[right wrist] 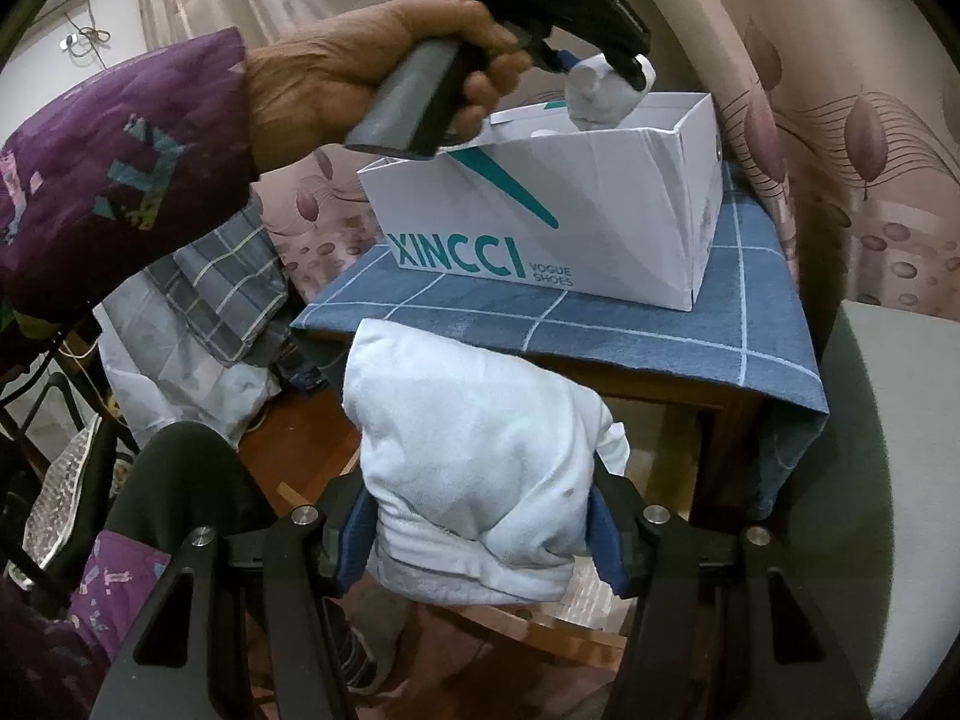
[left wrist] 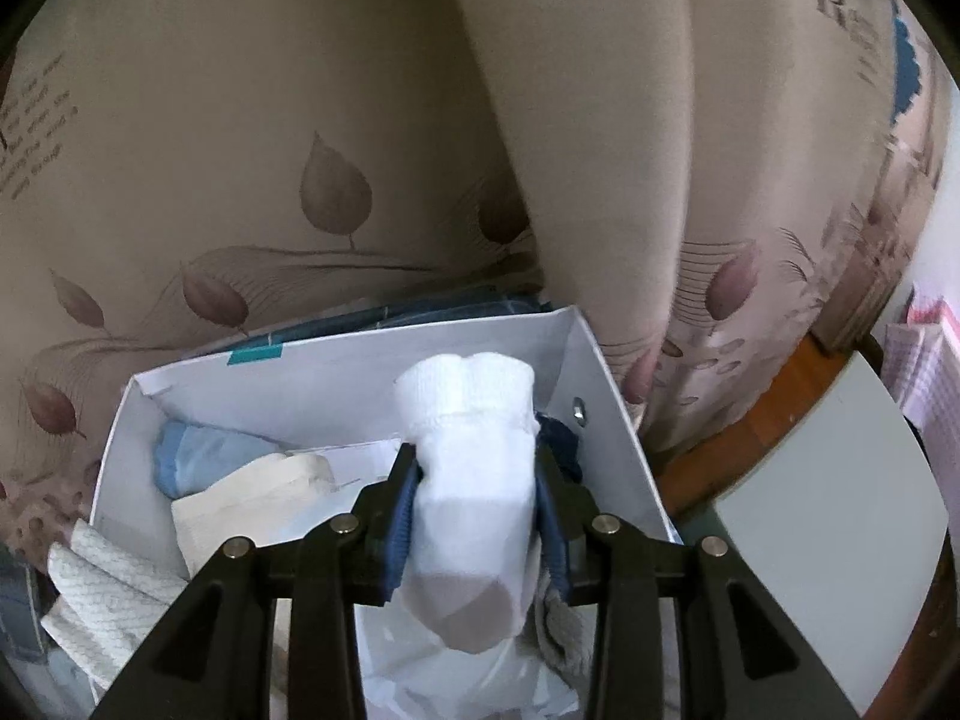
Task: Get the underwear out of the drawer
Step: 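Open the left gripper to drop the white sock into the box, then move the left gripper back toward the drawer while the right gripper carries the cloth toward the box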
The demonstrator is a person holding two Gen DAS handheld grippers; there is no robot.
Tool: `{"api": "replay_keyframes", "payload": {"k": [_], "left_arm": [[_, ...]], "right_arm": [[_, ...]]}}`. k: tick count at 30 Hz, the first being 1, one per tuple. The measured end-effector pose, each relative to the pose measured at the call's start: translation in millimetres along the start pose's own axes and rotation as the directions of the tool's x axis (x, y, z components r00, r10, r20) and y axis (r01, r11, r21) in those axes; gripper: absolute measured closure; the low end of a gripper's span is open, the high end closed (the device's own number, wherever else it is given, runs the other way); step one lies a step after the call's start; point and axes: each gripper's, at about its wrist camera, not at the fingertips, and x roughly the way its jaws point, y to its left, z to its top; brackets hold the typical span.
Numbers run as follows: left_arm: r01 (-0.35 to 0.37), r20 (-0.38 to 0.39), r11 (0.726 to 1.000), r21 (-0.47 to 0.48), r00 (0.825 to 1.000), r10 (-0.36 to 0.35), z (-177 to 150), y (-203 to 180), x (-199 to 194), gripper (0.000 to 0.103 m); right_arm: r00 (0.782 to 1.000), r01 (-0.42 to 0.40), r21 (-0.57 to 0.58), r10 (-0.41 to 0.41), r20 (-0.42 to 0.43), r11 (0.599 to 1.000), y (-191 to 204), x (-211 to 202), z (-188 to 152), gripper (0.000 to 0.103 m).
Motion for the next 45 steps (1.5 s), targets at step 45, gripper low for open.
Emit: {"api": "replay_keyframes", "payload": {"k": [45], "left_arm": [[0.101,0.290,0.959,-0.264,0.957,-0.020,-230,140,-157,0.029]], "right_arm": [[0.998,0.063,-0.024,-0.063,-0.008,0.998,8,7,1,0.046]]}}
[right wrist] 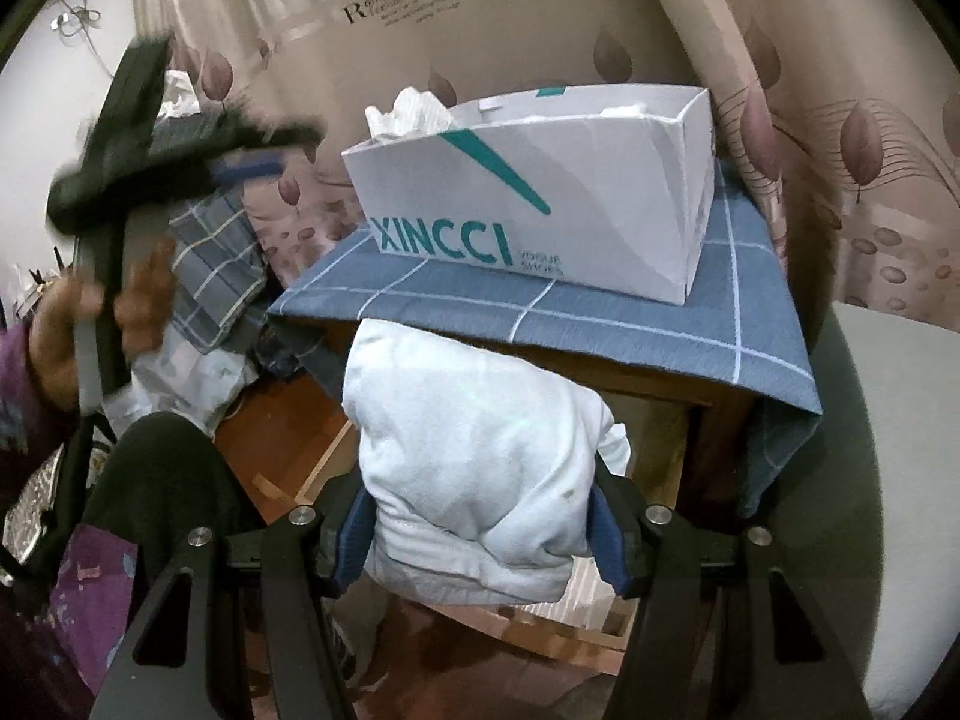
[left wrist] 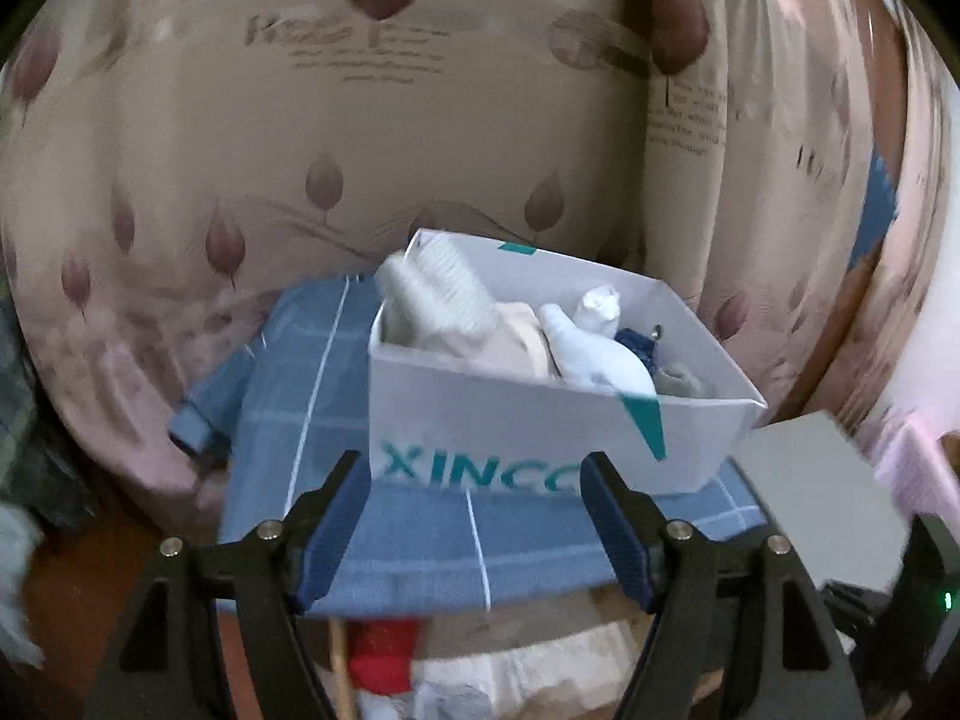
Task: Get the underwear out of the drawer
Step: 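Move the left gripper back toward the drawer while the right gripper carries the cloth toward the box, then lower the white cloth into the box and open the right gripper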
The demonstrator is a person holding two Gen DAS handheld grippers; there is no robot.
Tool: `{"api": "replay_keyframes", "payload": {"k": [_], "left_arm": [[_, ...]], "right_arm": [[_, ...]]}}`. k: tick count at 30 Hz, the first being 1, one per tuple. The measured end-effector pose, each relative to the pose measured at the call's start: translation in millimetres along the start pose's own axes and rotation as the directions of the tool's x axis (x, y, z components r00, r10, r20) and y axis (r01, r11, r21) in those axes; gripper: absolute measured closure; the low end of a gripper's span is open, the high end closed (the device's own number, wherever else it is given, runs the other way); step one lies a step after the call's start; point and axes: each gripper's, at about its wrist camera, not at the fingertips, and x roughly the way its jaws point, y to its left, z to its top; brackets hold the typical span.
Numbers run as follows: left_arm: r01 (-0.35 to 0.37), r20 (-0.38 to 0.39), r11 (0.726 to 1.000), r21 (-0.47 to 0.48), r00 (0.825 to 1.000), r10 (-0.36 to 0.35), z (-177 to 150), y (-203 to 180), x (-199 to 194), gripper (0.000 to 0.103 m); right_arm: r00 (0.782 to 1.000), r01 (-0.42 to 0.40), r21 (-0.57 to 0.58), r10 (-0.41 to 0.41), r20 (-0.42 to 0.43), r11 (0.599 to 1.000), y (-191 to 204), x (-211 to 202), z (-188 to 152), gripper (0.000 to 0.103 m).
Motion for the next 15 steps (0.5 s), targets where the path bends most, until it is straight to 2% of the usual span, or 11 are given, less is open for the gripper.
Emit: {"api": "replay_keyframes", "payload": {"k": [1,3,5,10,12,15], "left_arm": [[0.010,0.022,0.999,-0.043,1.000,-0.009,-9,11,-5,0.029],[-0.007,0.074,0.990,-0.138,0.997,0.018,-30,35,-15,0.029],[-0.039,0.058,0.986,-0.161,0.997,0.049,-41,50,-15,0.029],[-0.120,-0.016,0.992,-0.040,0.993,0.120,-58,63,-9,0.029],[-0.123,-0.012,0.991,-0.053,0.992,0.122,-62,66,-9,0.029],[-0.137,0.034,0.989,-0.059,0.990,0.139,-66,68,-17,0.029]], "right_arm": [[1.000,0.000,0.000,0.000,0.010,1.000,1,-2,1,0.046],[1.000,0.005,0.001,-0.005,0.016,1.000,3,-2,4,0.046],[0.999,0.009,0.007,-0.009,0.033,1.000,7,-7,9,0.046],[0.996,-0.011,0.036,0.008,0.089,0.999,15,-25,39,0.046],[0.994,-0.017,0.033,0.013,0.107,0.999,18,-31,58,0.044],[0.991,-0.011,0.028,0.007,0.133,1.000,20,-34,98,0.043]]}}
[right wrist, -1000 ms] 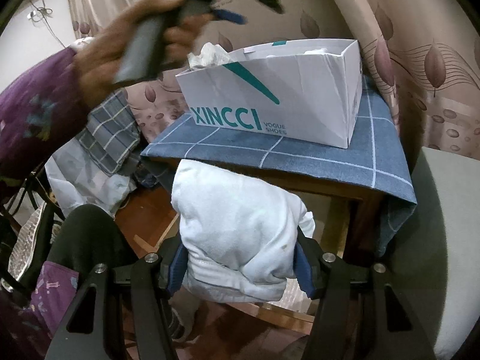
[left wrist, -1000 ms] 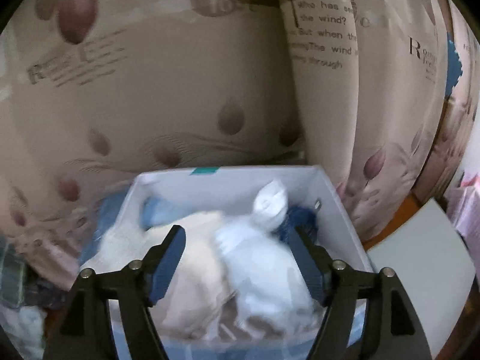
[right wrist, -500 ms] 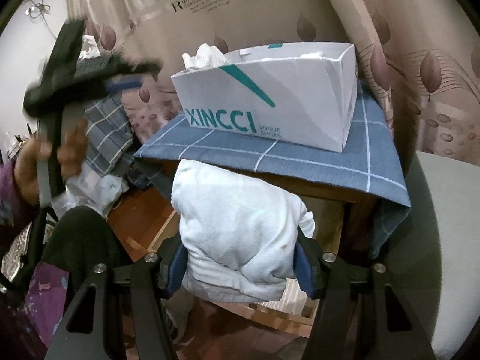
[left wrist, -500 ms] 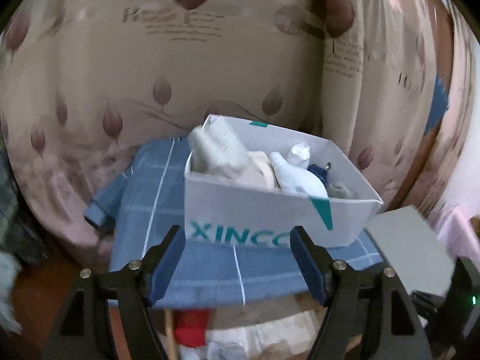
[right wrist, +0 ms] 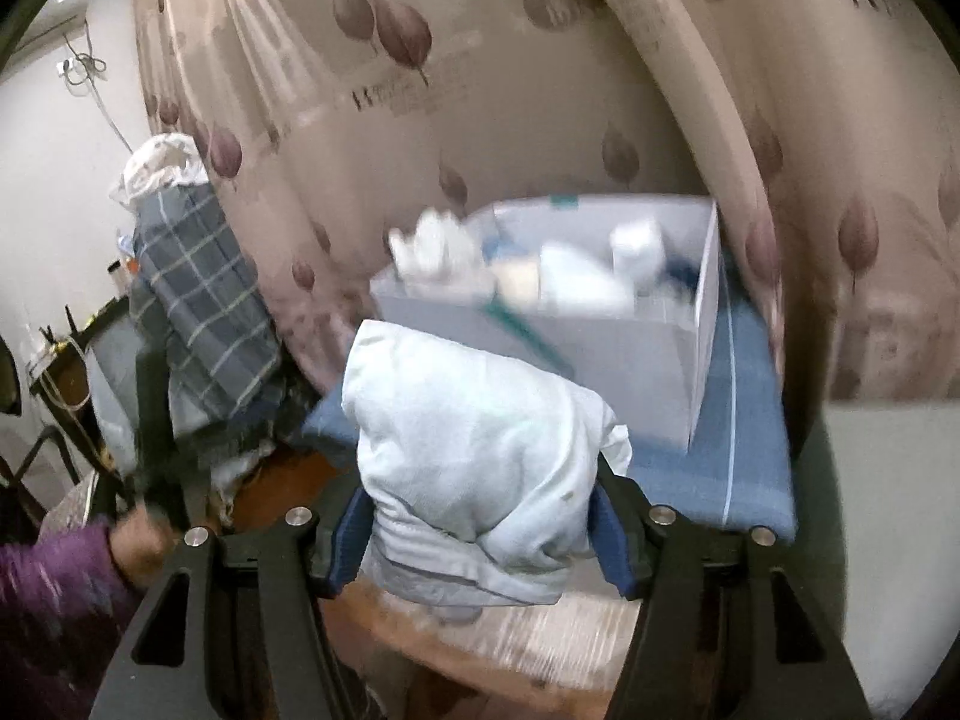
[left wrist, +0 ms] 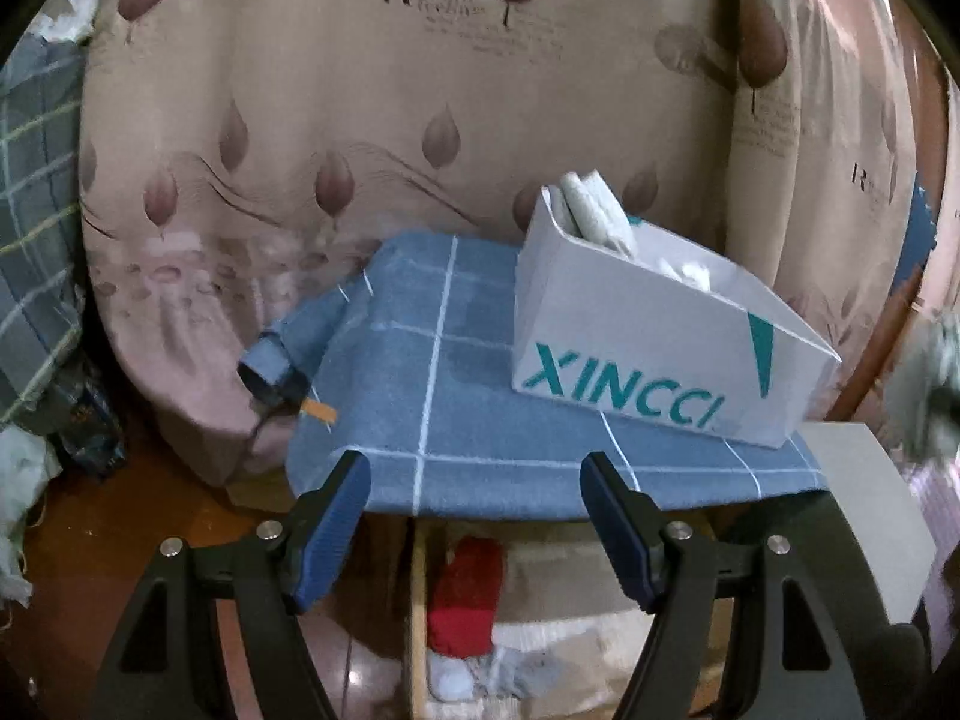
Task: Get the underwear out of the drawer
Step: 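Lower the white cloth into the box and open the right gripper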
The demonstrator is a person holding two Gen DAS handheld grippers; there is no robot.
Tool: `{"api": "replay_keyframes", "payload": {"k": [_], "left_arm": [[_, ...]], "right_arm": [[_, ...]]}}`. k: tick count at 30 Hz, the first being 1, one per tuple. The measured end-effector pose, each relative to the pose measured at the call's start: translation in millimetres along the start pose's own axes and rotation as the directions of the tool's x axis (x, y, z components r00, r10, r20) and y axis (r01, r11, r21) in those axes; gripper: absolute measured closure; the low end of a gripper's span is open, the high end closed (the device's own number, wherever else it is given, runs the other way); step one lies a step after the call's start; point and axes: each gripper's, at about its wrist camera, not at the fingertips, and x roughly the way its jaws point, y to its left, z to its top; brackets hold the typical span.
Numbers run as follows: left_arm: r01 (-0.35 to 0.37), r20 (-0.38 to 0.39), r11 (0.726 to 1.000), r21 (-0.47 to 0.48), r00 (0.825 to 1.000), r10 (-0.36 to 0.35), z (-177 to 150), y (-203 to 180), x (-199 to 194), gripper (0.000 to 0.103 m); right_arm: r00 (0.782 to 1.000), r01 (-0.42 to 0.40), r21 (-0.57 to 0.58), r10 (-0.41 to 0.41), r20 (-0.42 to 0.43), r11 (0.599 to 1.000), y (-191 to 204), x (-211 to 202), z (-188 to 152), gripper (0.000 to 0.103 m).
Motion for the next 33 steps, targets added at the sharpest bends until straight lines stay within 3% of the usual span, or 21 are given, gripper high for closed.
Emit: {"api": "replay_keyframes", "payload": {"k": [4,10,20,28,33], "left_arm": [[0.006,-0.003,1.000,0.030,1.000,-0.005,-3,-2,0,0.029],[-0.001,0.003,0.999,0.032,1.000,0.001,-4,0,1,0.029],[-0.002,-0.022,1.000,-0.002,1.000,0.002,-5,8,4,0.029],[-0.013,-0.016,0.999,0.036,1.000,0.014,-6,3,4,0.029],[-0.019,-0.027,0.999,0.037,0.999,0.020,-7,4,6,0.029]], "right_arm": [[1.000,0.014,0.001,-0.014,0.010,1.000,-1,23,54,0.042],[0.994,0.083,0.007,-0.082,-0.068,0.997,-8,86,92,0.042],[0.972,0.158,0.038,-0.148,-0.183,0.987,-28,163,105,0.042],[0.958,0.190,-0.007,-0.187,-0.216,0.982,-25,192,105,0.042],[0.959,0.194,-0.009,-0.191,-0.210,0.981,-24,196,104,0.036]]}}
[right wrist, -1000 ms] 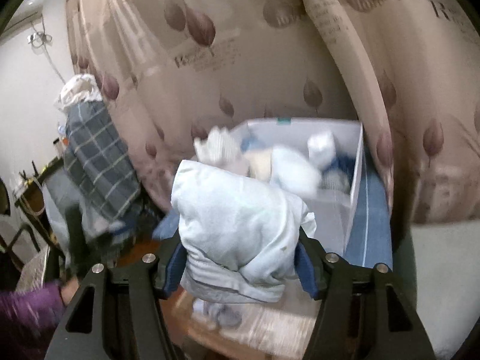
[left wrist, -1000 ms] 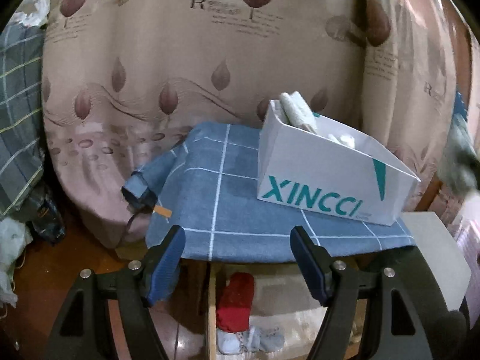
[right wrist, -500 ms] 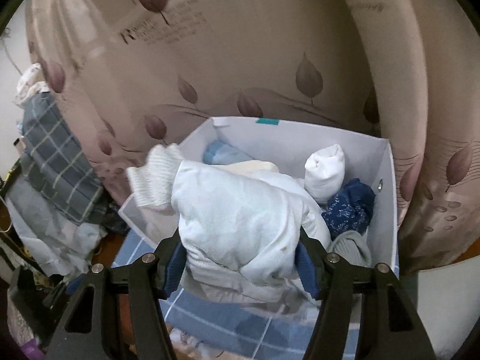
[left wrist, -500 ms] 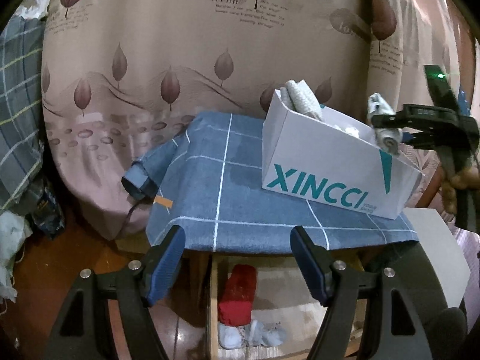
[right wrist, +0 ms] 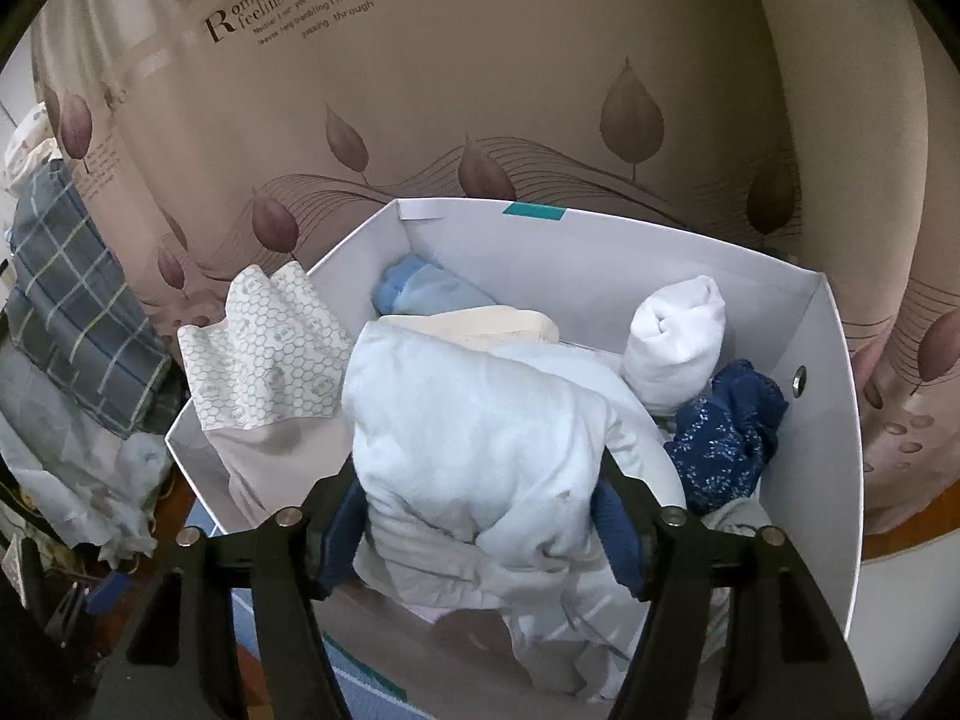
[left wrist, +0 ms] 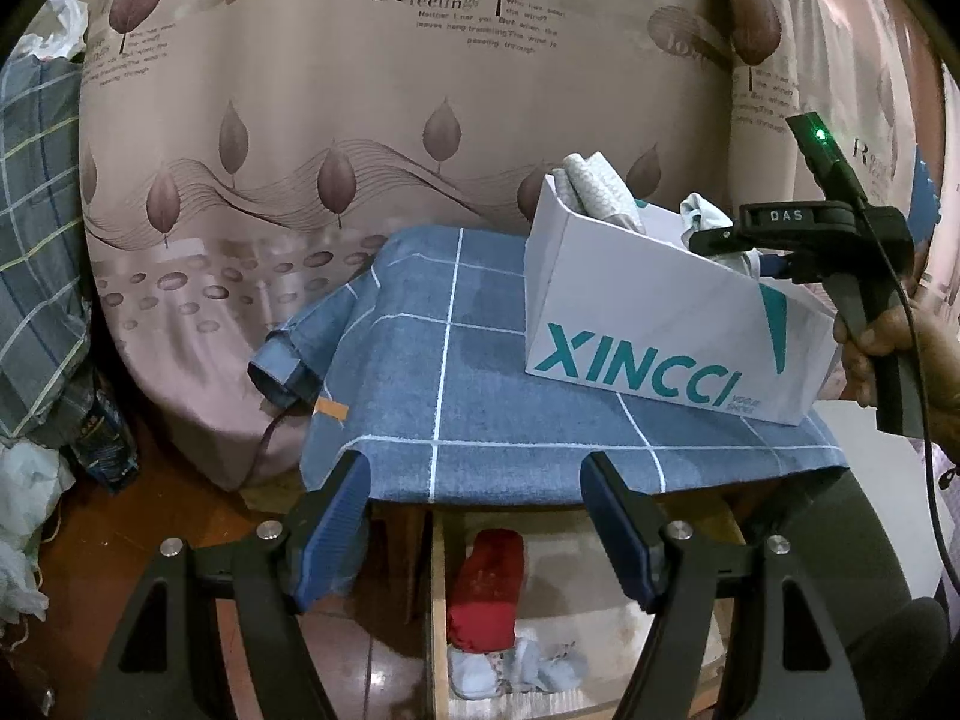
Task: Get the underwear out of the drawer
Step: 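Lower the white cloth into the box and open the right gripper, then move the right gripper back into the drawer toward the red sock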
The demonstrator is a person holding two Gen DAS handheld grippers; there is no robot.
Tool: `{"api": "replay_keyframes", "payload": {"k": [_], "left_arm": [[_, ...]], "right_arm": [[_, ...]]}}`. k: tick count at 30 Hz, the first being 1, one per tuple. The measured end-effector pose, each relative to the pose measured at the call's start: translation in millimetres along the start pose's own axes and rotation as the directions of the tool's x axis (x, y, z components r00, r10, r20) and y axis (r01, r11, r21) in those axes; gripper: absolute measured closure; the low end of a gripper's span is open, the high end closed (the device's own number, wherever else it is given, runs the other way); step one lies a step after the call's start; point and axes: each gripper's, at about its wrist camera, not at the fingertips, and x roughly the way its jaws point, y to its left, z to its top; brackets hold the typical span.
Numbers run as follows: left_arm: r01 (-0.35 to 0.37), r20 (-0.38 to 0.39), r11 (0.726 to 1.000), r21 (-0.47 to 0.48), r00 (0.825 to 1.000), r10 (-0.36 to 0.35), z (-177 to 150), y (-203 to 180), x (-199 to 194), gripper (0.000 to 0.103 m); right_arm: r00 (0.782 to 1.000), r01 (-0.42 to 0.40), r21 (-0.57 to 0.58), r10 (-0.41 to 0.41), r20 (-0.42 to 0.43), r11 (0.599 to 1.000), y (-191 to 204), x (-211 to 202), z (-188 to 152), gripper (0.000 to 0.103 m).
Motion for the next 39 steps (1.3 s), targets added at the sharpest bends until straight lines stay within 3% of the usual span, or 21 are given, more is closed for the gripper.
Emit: {"api": "replay_keyframes", "payload": {"k": [3,7,9,11,13,15,17,20,23,25,29,34,39], "left_arm": [[-0.004,-0.005,1.000,-0.012,1.000,0.004,1,3,2,0.029],[-0.008,-0.026,0.998,-0.058,1.000,0.007,2,13,5,0.029],[-0.015,-0.025,0.995,-0.103,1.000,0.012,4,22,5,0.029],[-0.019,-0.003,0.990,-0.141,1.000,0.019,5,31,0,0.029],[-0.033,0.016,0.984,-0.176,0.999,0.036,6,39,-4,0.029],[-0.035,0.019,0.977,-0.209,0.999,0.040,6,46,-6,0.029],[-0.033,0.007,0.972,-0.234,0.999,0.036,6,51,-7,0.029],[-0.026,-0.009,0.971,-0.239,1.000,0.025,6,51,-6,0.029],[-0.035,-0.003,0.978,-0.203,0.999,0.035,7,46,-10,0.028],[-0.038,0.007,0.982,-0.186,0.999,0.040,6,43,-13,0.029],[-0.036,-0.004,0.980,-0.196,0.999,0.036,6,45,-13,0.028],[-0.026,-0.036,0.964,-0.264,0.999,0.018,4,59,-9,0.028],[-0.021,-0.055,0.957,-0.290,0.998,0.005,3,64,-6,0.028]], "right_arm": [[1.000,0.016,-0.015,-0.015,0.020,1.000,4,-2,1,0.031],[0.994,0.021,-0.043,-0.016,0.112,0.999,11,-27,-2,0.031],[0.982,-0.031,-0.067,0.043,0.183,0.997,20,-55,-14,0.031],[0.968,-0.136,-0.120,0.158,0.195,0.983,36,-78,-39,0.031],[0.964,-0.207,-0.185,0.232,0.128,0.961,57,-83,-71,0.031],[0.966,-0.253,-0.259,0.260,-0.008,0.932,82,-70,-117,0.031],[0.966,-0.254,-0.321,0.225,-0.124,0.912,101,-48,-151,0.034],[0.948,-0.281,-0.386,0.192,-0.254,0.879,121,-8,-185,0.053],[0.929,-0.304,-0.466,0.149,-0.340,0.831,143,32,-202,0.054],[0.927,-0.294,-0.549,0.093,-0.364,0.782,160,55,-211,0.054],[0.919,-0.312,-0.629,0.057,-0.391,0.712,183,89,-215,0.057],[0.903,-0.341,-0.697,0.014,-0.429,0.631,195,127,-226,0.057],[0.905,-0.329,-0.776,-0.054,-0.421,0.537,200,153,-241,0.057]]}}
